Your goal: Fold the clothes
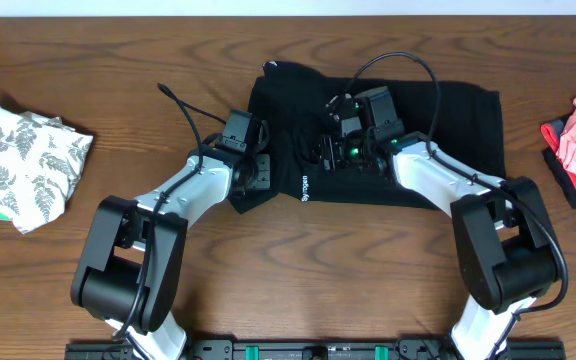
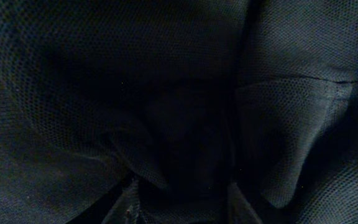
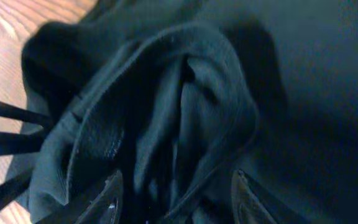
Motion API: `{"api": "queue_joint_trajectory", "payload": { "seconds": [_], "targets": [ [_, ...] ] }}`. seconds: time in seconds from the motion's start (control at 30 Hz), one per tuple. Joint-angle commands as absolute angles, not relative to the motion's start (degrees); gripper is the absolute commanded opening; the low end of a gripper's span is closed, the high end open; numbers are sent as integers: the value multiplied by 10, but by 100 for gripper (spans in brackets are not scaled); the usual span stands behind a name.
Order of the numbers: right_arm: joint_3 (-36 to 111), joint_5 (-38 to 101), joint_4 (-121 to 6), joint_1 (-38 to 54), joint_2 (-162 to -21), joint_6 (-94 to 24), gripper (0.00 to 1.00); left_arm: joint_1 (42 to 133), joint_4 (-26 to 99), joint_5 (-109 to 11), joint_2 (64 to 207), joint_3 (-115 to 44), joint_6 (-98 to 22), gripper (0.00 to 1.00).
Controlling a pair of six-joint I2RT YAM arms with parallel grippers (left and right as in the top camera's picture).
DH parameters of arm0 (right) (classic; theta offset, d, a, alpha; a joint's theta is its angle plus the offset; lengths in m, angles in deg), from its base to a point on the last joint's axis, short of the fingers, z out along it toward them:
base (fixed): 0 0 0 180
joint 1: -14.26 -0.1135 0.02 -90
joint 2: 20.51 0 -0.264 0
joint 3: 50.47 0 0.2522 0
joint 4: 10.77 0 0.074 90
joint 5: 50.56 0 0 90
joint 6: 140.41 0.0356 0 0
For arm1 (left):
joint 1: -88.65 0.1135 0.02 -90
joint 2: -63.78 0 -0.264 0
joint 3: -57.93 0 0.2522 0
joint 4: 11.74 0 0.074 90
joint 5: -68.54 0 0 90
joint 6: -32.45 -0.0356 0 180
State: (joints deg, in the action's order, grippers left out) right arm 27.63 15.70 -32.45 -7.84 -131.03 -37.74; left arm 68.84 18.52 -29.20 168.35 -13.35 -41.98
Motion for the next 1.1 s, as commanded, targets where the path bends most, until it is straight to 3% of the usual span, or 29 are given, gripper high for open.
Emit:
{"api": "queue_joint_trajectory", "payload": {
  "seconds": [0.0,0.13,0.2,0.23,0.27,0.43,0.93,1.07],
  "targets": [
    [276,172,-328,-92,-1329,-371,54,690,191,-298,1717,-124,-425,46],
    [276,181,-331,-96,-1343,-355,50,690,191,-298,1717,-124,-425,46],
    [276,187,-331,-97,-1348,-343,39,690,191,-298,1717,-124,-425,46],
    [276,187,-330,-97,-1350,-341,25,690,191,-298,1717,-124,-425,46],
    [276,187,-330,-97,-1350,-341,18,690,191,-298,1717,-124,-425,46],
    [281,202,-332,-73,-1335,-325,11,690,192,-298,1717,-124,-425,46],
    [282,196,-424,97,-1243,-341,4,690,192,-298,1717,-124,-425,46],
    [282,128,-432,82,-1244,-386,19,690,192,-298,1717,-124,-425,46]
  ]
}}
